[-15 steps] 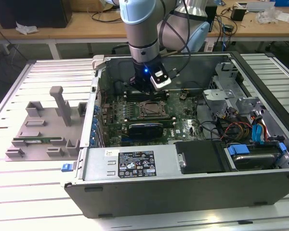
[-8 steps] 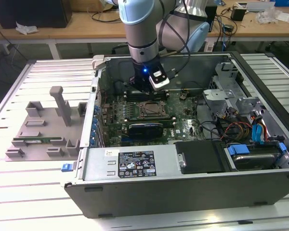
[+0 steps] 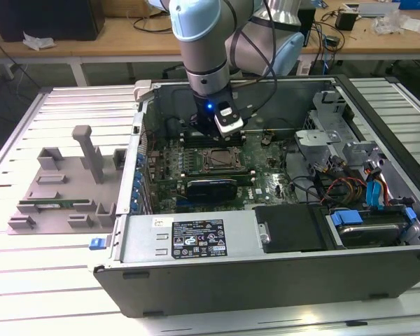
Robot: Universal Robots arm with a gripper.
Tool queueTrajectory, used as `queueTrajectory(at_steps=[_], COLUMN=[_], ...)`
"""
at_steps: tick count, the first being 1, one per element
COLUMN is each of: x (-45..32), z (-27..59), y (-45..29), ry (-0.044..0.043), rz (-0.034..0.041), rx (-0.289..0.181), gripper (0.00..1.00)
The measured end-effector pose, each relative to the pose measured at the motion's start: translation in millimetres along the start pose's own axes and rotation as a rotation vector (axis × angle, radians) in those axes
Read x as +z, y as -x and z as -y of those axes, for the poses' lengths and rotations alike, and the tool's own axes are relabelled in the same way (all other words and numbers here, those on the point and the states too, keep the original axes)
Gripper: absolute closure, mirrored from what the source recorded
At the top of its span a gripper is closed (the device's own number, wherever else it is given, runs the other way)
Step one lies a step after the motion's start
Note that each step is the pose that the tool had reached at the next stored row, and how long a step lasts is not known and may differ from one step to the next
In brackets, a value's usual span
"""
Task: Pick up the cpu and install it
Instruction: 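Install the first cpu locking lever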
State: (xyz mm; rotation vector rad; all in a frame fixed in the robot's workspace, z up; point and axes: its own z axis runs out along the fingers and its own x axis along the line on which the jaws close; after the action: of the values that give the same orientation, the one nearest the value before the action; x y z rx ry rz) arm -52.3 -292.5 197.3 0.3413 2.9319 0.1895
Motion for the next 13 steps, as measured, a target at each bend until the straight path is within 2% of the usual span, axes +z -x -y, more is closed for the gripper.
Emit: queueTrajectory(at_steps=[1, 3, 4, 9, 13], x=[0.3, 0.4, 0.5, -1.0, -6.9], z=[-0.1, -0.2, -0.2, -0.7, -1.4], y=[0.6, 1.0, 1.0, 1.4, 2.2], ry=[0.0041, 0.0204, 0.0238, 0.0238, 0.0159], rz=[-0.0007, -0.0045, -0.0053, -0.0047, -0.0034], rx=[0.001, 0.004, 0.005, 0.005, 0.003], gripper=[0.89, 0.89, 0.89, 0.89, 0.89])
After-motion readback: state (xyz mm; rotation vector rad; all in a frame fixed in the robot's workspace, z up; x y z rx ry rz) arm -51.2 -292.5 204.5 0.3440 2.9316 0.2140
